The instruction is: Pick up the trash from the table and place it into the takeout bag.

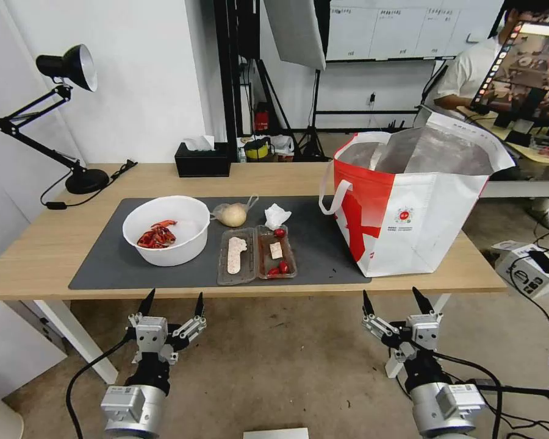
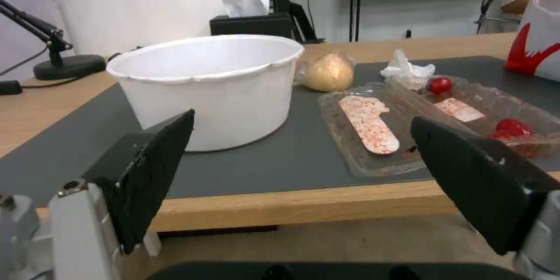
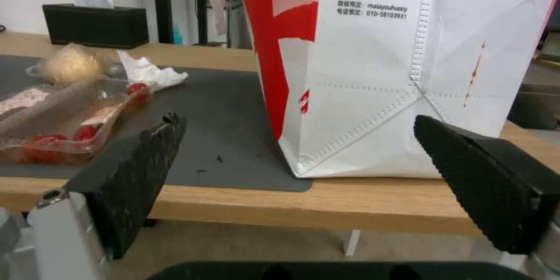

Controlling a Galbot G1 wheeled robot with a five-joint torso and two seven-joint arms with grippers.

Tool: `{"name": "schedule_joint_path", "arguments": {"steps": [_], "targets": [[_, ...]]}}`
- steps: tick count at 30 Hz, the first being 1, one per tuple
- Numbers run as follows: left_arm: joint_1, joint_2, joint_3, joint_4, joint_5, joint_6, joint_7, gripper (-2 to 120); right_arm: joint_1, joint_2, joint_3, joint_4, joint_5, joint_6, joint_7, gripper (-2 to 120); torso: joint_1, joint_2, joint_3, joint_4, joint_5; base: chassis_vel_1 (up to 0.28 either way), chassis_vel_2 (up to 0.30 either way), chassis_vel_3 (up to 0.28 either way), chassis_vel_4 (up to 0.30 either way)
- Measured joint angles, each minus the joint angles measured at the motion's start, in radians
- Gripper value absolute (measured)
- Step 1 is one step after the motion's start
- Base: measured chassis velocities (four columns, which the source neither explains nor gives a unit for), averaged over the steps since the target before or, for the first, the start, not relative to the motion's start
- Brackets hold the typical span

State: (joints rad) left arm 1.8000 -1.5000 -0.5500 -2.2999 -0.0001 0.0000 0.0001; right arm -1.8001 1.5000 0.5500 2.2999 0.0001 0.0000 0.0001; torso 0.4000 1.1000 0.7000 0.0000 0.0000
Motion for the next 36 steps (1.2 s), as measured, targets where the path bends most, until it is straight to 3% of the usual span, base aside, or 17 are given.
{"name": "schedule_joint_path", "arguments": {"steps": [14,16,18,21,23,27,36], "targets": [[0.001,-0.006,-0.012,0.0,-0.011,-0.003,-0.009,100,0.005,-0.006,-0.001,-0.001,0.003,-0.003,0.0,100,0.0,0.0,0.0,-0.0003,0.0,0.0,0.0,0.0,0.0],[0.005,-0.024,-0.045,0.0,-0.043,-0.018,-0.037,100,0.027,-0.029,-0.005,-0.006,0.016,-0.02,0.0,100,0.0,0.0,0.0,-0.0007,-0.0003,0.0,0.0,0.0,0.0],[0.02,-0.077,-0.15,-0.001,-0.136,-0.066,-0.13,100,0.102,-0.104,-0.018,-0.025,0.06,-0.076,0.002,100,0.0,0.0,0.0,0.001,0.0004,0.0,0.0,0.0,0.0],[0.021,-0.09,-0.167,0.003,-0.16,-0.081,-0.152,100,0.153,-0.153,-0.028,-0.037,0.089,-0.113,0.003,100,0.0,0.0,0.0,0.0009,0.0004,0.0,0.0,0.0,0.0],[0.019,-0.095,-0.174,0.009,-0.194,-0.089,-0.165,100,0.274,-0.275,-0.049,-0.066,0.161,-0.204,0.009,100,0.0,0.0,0.0,-0.0001,0.0003,0.0,0.0,0.0,0.0],[0.015,-0.095,-0.164,0.015,-0.208,-0.091,-0.163,100,0.366,-0.364,-0.065,-0.095,0.221,-0.252,0.009,100,0.0,0.0,0.0,0.0005,0.0,0.0,0.0,0.0,0.0],[0.011,-0.091,-0.136,0.023,-0.262,-0.091,-0.15,100,0.372,-0.372,-0.068,-0.103,0.232,-0.246,0.004,100,0.0,0.0,0.0,0.0,0.0001,0.0,0.0,0.0,0.0]]}}
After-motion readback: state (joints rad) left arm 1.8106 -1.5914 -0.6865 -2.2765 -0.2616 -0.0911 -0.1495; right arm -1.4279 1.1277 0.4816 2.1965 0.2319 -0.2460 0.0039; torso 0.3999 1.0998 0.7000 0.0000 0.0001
